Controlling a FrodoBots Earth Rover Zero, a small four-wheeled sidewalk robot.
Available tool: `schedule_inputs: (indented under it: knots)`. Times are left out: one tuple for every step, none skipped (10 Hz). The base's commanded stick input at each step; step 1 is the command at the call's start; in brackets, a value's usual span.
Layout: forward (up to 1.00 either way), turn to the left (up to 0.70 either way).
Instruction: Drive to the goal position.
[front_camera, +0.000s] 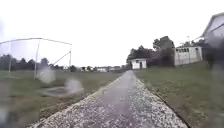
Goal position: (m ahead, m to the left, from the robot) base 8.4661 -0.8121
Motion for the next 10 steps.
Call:
schedule_inputs:
  knots:
    - [0.70,-0.18]
    - [0.70,-0.05]
    - [0.70,0.00]
    - [0.70,0.00]
    - [0.70,0.00]
    - [0.70,0.00]
    - [0.70,0.00]
    - [0.70,0.00]
    - [0.70,0.00]
    - [0.70,0.00]
